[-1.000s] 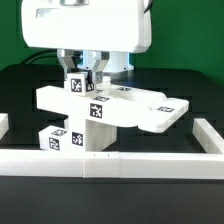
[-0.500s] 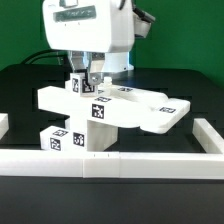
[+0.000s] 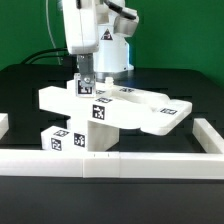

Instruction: Assemble chair

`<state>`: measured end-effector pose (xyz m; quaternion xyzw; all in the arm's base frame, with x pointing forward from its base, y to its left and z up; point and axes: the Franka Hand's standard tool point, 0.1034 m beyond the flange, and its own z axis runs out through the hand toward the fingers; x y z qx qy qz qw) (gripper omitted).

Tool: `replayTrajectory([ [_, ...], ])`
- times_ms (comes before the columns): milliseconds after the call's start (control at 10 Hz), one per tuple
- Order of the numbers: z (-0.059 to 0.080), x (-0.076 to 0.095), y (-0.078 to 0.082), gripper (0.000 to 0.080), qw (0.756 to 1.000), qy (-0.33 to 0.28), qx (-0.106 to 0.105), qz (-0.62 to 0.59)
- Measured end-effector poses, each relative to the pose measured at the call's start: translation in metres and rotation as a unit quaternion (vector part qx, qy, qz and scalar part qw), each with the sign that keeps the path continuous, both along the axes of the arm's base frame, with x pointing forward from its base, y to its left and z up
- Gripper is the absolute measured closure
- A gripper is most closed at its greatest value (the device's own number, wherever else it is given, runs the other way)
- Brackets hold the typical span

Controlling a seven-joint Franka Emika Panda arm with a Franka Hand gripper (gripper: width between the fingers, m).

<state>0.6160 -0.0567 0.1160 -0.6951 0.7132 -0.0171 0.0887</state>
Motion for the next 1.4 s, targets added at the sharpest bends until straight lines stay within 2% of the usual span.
replayTrajectory([
  [200,-0.0002,-0.0001,0.0005,0.0514,1.000,-0.002,-0.002,0.018],
  [300,-0.0006,-0.0004,0.0006,0.0327,1.000,-0.002,-0.002,0.020],
  [400,-0.0017,-0.0018,0.0010,0.0327,0.999,-0.002,-0.007,0.045],
  [500,-0.0001,-0.0005,0.0056,0.0193,0.996,-0.003,-0.017,0.089],
  [800,-0.0012,-0.0008,0.0050,0.0151,0.980,-0.014,-0.033,0.197],
  [900,-0.0009,-0.0010,0.0057,0.0151,0.968,-0.015,-0.044,0.246],
  [1000,0.0001,-0.0007,0.0085,0.0151,0.947,-0.015,-0.062,0.316],
  [1400,0.0003,0.0005,0.0081,0.0151,0.867,-0.030,-0.095,0.487],
])
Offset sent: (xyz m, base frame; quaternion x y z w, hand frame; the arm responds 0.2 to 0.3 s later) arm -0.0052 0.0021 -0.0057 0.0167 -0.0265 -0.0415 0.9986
